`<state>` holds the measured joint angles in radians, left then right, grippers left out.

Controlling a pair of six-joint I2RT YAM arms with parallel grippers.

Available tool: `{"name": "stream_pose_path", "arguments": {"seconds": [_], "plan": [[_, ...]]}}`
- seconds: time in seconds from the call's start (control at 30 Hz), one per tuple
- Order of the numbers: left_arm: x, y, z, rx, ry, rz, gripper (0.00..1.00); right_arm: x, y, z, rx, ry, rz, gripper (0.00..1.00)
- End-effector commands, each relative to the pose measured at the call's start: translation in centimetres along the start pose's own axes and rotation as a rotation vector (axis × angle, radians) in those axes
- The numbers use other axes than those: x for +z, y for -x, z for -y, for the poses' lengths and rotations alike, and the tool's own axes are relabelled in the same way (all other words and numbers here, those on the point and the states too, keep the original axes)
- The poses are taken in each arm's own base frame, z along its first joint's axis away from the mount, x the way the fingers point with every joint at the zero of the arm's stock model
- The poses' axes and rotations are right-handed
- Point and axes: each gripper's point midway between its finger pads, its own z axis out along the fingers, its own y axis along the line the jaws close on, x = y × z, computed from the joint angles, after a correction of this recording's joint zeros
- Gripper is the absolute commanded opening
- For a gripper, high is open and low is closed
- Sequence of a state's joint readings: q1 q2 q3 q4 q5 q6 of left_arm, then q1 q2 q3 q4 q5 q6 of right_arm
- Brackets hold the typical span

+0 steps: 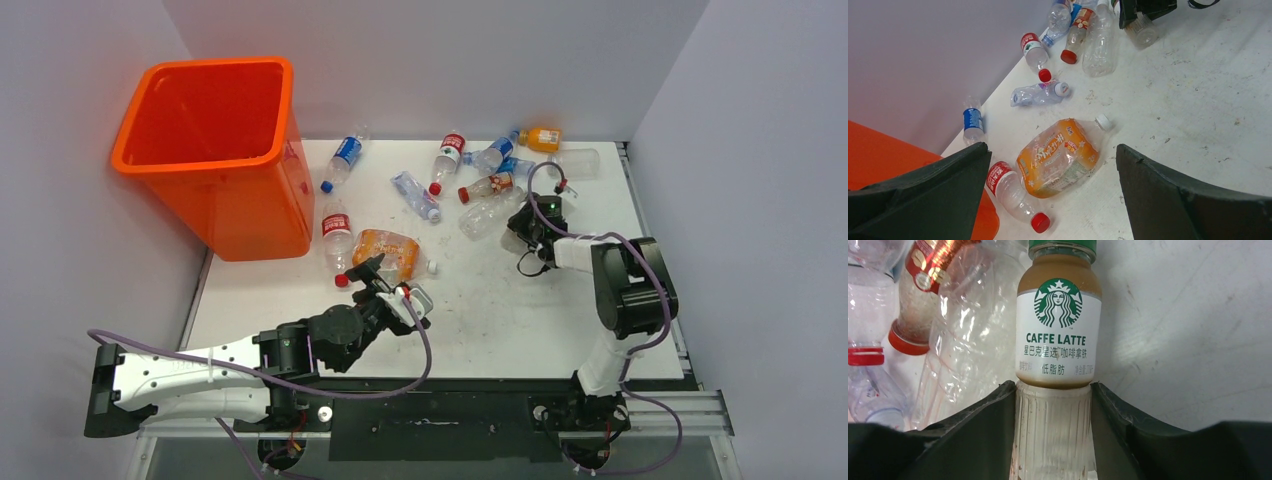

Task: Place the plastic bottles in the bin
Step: Pick up the plastic bottle at the center of the board.

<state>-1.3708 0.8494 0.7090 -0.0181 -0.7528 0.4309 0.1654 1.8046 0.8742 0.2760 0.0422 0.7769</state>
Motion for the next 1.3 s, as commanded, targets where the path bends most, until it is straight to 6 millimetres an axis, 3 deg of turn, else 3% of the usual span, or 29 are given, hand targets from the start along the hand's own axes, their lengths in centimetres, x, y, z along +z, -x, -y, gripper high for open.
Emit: {"name": "stream_pose_path", "arguments": {"seconds": [0.0,0.1,0.2,0.33,0.47,0.57,0.67,0.73,0.83,0.9,1.07,1.27], "plan": [[-0.3,1.6,-0.8,-0.065,0.013,0.064,0.96,-3.0,0.9,-0.5,-0.022,0.045,0.062,0.37],[-0.4,1.9,-1.1,-0.078,0.017,0.074,0.96,-7.3,1.7,-2.5,-0.032,0.113,0.127,0.37],[-0.6,2.2,-1.4,-0.097,0.022,0.087,0.96,-13.1,2.3,-5.5,-0.085,0.208,0.223,0.37],[-1.1,2.5,-2.2,-0.114,0.048,0.101,0.96,-20.9,2.4,-8.0,-0.143,0.354,0.336,0.34],[-2.1,3.6,-3.5,-0.199,0.065,0.163,0.96,-28.5,0.2,-11.0,-0.274,0.648,0.365,0.33],[-3.7,6.3,-3.5,-0.345,-0.033,0.282,0.96,-32.7,-2.8,-12.2,-0.378,0.862,0.314,0.33],[-6.2,9.5,-2.2,-0.464,-0.227,0.424,0.96,-35.4,-5.6,-12.4,-0.441,1.047,0.25,0.32],[-7.7,10.8,-1.5,-0.5,-0.33,0.496,0.96,-36.5,-6.5,-12.4,-0.435,1.121,0.229,0.31],[-9.1,11.7,-0.1,-0.5,-0.456,0.519,0.96,-37.3,-7.2,-12.5,-0.401,1.193,0.215,0.3],[-9.4,12.7,-0.2,-0.549,-0.478,0.525,0.96,-37.8,-8.0,-12.7,-0.381,1.248,0.192,0.3],[-8.5,14.5,-0.1,-0.747,-0.515,0.502,0.96,-39.8,-8.8,-14.2,-0.313,1.401,0.164,0.28],[-4.4,14.3,0.0,-0.974,-0.527,0.431,0.96,-40.6,-9.3,-14.9,-0.271,1.458,0.154,0.26]]}}
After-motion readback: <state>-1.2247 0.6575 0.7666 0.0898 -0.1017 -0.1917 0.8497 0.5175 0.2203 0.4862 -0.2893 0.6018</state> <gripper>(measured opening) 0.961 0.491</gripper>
